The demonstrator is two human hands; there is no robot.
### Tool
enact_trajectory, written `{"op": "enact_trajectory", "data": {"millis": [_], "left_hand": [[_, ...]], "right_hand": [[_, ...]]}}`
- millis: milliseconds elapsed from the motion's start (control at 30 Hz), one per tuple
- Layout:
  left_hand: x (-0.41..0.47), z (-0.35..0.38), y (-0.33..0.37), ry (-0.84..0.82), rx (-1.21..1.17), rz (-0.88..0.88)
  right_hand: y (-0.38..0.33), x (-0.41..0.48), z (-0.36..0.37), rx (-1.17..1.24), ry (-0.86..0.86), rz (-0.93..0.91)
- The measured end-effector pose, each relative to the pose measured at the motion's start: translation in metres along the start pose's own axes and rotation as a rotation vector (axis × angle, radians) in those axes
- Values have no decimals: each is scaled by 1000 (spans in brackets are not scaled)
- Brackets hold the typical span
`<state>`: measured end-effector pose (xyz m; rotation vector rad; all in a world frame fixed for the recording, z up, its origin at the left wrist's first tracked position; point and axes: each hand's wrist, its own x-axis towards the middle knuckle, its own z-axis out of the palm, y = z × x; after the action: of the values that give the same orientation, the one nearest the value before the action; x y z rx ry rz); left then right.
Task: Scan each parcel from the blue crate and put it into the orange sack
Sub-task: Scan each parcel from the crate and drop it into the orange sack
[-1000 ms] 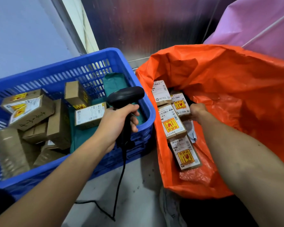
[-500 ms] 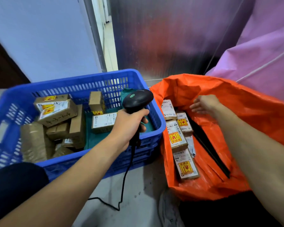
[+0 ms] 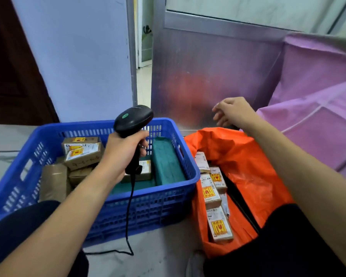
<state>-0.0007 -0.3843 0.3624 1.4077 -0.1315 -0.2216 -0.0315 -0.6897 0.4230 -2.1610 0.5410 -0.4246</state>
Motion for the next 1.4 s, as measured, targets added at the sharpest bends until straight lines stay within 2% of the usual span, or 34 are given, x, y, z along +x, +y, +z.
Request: {"op": "enact_trajectory", "data": {"millis": [100,167,233,333,467,633,833,1067,1200,1400], "left_hand": [[2,-23,8,34,-31,-15],[5,-37,11,55,-42,-23],[9,-53,11,81,-23,-18],[13,-72,12,131,-46,-13],[8,-85,10,202,-92,-32],[2,-99,14,181,-14,-45],[14,-143,24,171,65,-57],[43,-175,23,281,87,-138],[63,-177,17,269,67,-176],[85,-183,5,252,91,-226]], "right_hand": [[6,-25,30,-112,69,-140],[10,-41,49,-215,6,-174],[3,-44,65,-208,-83,-181],[-13,-36,85,-163,-77,-225],[-21,-31,121,-365,-152,-299],[-36,-17,155,-337,-188,-310],[-34,2,203,-247,-298,-234],[-26,20,259,-342,-408,-128],[-12,30,288,-420,-448,-87],[4,41,319,-656,-512,-172]]}}
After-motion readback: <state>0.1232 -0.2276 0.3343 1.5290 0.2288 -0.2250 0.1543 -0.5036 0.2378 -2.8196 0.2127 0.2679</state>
